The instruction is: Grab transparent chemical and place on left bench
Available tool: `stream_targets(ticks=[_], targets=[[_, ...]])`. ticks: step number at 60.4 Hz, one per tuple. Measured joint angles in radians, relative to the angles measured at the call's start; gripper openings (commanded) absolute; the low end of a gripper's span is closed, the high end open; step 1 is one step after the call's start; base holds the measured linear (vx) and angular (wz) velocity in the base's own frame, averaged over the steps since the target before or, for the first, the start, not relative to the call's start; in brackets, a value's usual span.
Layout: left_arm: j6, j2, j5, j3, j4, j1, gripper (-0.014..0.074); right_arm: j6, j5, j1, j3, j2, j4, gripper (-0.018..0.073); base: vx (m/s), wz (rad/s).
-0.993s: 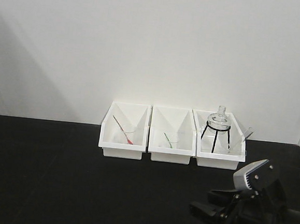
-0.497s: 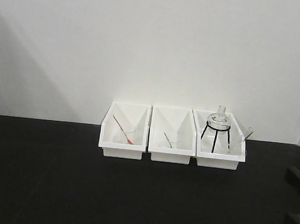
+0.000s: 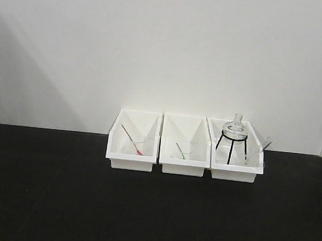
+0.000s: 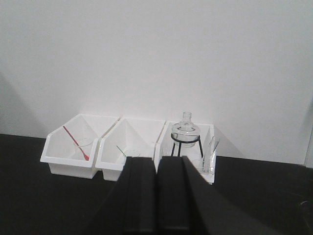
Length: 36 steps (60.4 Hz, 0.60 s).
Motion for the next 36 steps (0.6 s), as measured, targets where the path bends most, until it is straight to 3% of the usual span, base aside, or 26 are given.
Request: stream_targets(ticks=[24, 28, 31, 36], targets=[[0.0, 0.0, 0.0, 0.0, 0.0, 0.0, -0.0003, 0.027, -0.02, 0.0, 0.0, 0.005, -0.024, -0.0008, 0.0, 0.0], [0.0, 0.0, 0.0, 0.0, 0.0, 0.0, -0.0003, 0.129, -0.009, 0.0, 0.0, 0.008, -0.153, -0.0008, 0.0, 0.0], [0.0, 0.0, 0.0, 0.0, 0.0, 0.0, -0.0003, 0.271, 0.006, 0.0, 0.0, 0.008, -0.351, -0.0008, 0.0, 0.0], [0.0, 0.0, 0.0, 0.0, 0.0, 0.0, -0.0003, 0.629, 0.037, 0.0, 0.0, 0.008, -0.695, -0.0008, 0.0, 0.0]])
